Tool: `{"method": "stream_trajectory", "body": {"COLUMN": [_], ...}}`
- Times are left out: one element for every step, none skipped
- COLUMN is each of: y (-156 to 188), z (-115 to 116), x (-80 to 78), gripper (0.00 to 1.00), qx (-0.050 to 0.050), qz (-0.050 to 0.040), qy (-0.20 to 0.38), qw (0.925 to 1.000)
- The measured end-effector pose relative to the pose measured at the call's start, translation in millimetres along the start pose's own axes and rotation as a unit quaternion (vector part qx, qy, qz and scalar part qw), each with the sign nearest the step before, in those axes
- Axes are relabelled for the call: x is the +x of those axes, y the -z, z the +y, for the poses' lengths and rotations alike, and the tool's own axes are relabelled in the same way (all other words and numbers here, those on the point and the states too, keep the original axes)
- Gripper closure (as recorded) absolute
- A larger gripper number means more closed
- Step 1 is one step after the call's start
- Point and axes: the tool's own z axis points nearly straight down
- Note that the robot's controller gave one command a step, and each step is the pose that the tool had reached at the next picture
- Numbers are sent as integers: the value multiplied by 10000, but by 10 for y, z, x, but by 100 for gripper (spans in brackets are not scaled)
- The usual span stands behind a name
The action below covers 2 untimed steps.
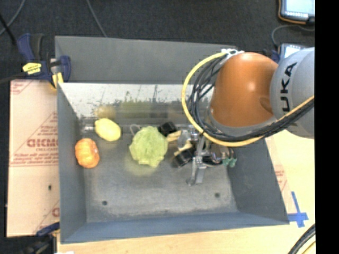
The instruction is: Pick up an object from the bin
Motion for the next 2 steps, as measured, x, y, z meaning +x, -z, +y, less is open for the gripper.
{"method": "stream_trajectory", "body": {"y": [45,-146], "z": [0,109], "x": [-14,-409], "gripper": [0,0], "qx": [-3,5], "qz": [-42,-58], "qy": [-4,277], "qw": [10000,9996]}}
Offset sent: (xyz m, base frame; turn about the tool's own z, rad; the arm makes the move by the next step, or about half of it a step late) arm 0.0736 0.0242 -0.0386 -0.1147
